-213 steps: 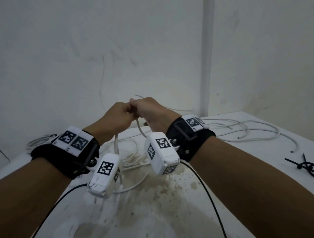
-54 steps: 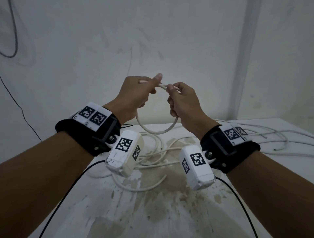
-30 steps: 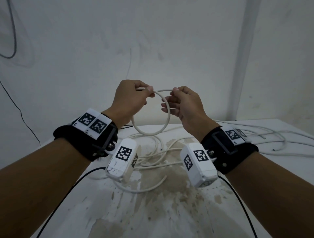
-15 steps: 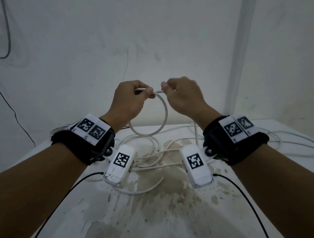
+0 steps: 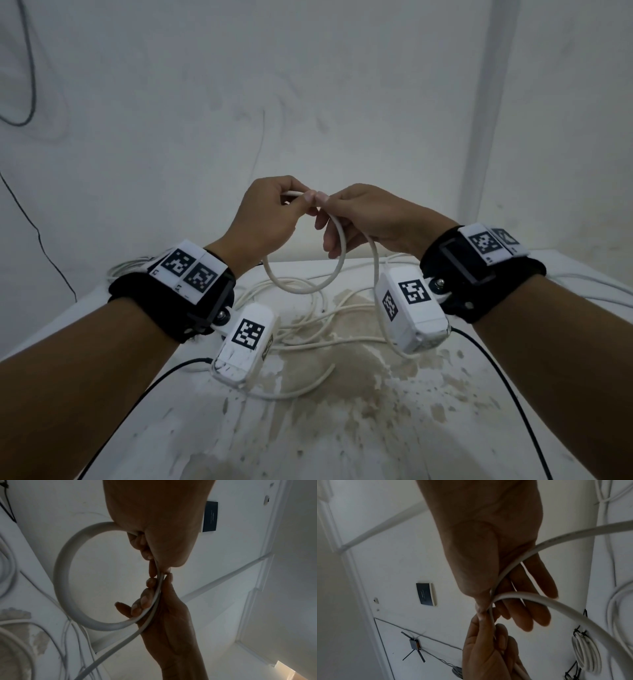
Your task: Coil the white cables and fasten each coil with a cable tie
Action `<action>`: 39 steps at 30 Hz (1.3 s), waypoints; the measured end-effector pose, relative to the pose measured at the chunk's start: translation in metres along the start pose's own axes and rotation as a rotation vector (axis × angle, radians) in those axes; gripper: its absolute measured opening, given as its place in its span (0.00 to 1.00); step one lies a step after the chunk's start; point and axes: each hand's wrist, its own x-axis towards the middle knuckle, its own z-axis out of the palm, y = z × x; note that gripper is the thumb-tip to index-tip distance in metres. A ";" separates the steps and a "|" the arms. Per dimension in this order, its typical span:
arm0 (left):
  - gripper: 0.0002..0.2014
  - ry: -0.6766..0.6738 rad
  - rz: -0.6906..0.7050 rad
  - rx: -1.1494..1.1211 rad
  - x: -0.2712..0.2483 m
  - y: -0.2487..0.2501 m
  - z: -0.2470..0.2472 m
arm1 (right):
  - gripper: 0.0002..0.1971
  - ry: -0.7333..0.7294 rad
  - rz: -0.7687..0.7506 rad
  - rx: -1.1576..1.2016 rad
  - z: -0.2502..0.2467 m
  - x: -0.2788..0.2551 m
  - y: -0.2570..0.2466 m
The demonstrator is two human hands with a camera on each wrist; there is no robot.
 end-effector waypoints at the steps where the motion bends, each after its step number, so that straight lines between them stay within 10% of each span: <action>1: 0.06 -0.011 0.006 0.003 -0.001 0.000 0.000 | 0.22 -0.020 0.003 -0.008 0.000 0.000 -0.001; 25: 0.06 0.057 -0.091 -0.095 -0.006 0.000 0.007 | 0.14 0.024 0.082 0.270 0.008 0.006 0.000; 30: 0.09 0.223 -0.355 -0.070 -0.008 -0.010 -0.001 | 0.14 0.230 0.033 0.488 0.002 0.006 0.000; 32: 0.14 0.065 -0.549 -0.028 -0.020 -0.011 -0.004 | 0.14 0.344 0.006 0.651 0.002 0.008 -0.003; 36: 0.21 -0.733 -0.813 -0.244 -0.062 0.008 0.019 | 0.14 0.513 -0.063 0.906 0.008 0.014 -0.016; 39: 0.30 -0.738 -0.840 -0.626 -0.066 0.020 0.042 | 0.15 0.584 -0.091 1.016 0.014 0.015 -0.022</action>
